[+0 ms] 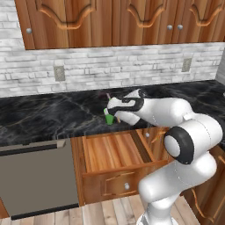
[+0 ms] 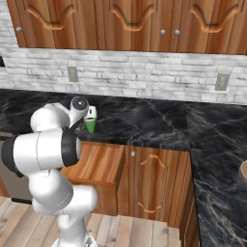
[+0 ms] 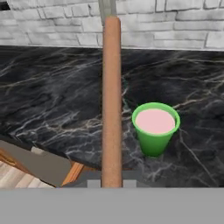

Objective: Pick up the straw from the right drawer and put it inside the smoothie cup.

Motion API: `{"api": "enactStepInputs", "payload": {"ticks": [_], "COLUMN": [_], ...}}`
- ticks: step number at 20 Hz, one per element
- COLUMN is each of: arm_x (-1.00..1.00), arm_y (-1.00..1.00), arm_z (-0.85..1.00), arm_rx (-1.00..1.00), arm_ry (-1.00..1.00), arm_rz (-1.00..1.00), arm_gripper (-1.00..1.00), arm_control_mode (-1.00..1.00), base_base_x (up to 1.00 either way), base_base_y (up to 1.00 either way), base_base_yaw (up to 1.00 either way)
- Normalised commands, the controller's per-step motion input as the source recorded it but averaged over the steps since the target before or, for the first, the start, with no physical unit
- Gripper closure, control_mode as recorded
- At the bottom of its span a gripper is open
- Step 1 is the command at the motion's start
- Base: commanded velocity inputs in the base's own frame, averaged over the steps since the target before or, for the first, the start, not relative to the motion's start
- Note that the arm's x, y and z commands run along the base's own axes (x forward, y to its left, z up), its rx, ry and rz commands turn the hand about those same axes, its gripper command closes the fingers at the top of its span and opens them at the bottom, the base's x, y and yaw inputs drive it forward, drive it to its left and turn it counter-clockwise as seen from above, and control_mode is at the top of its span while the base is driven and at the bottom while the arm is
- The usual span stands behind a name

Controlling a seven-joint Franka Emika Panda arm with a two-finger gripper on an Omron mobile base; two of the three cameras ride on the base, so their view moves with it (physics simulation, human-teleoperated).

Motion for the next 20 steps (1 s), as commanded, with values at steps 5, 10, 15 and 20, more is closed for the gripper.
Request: {"api": "enactStepInputs", "payload": {"ticks": [5, 10, 15, 20], "arm_x": [0.38, 0.39, 0.27, 0.12], "arm_y": [-0.07, 0.00, 0.00, -0.03], "arm_z": [0.26, 0.00, 0.00, 0.03], "arm_rx": [0.10, 0.14, 0.18, 0.16], "arm_ry": [-0.11, -0.20, -0.24, -0.13], "arm_rz": [0.13, 0.12, 0.11, 0.11], "arm_gripper": [1.00, 1.00, 1.00, 1.00], "arm_control_mode": [-1.00, -1.00, -1.00, -1.00], "base_base_x": [0.00, 0.00, 0.00, 0.00], "base_base_y": [0.00, 0.00, 0.00, 0.00], "base_base_yaw": [0.00, 0.00, 0.00, 0.00]}}
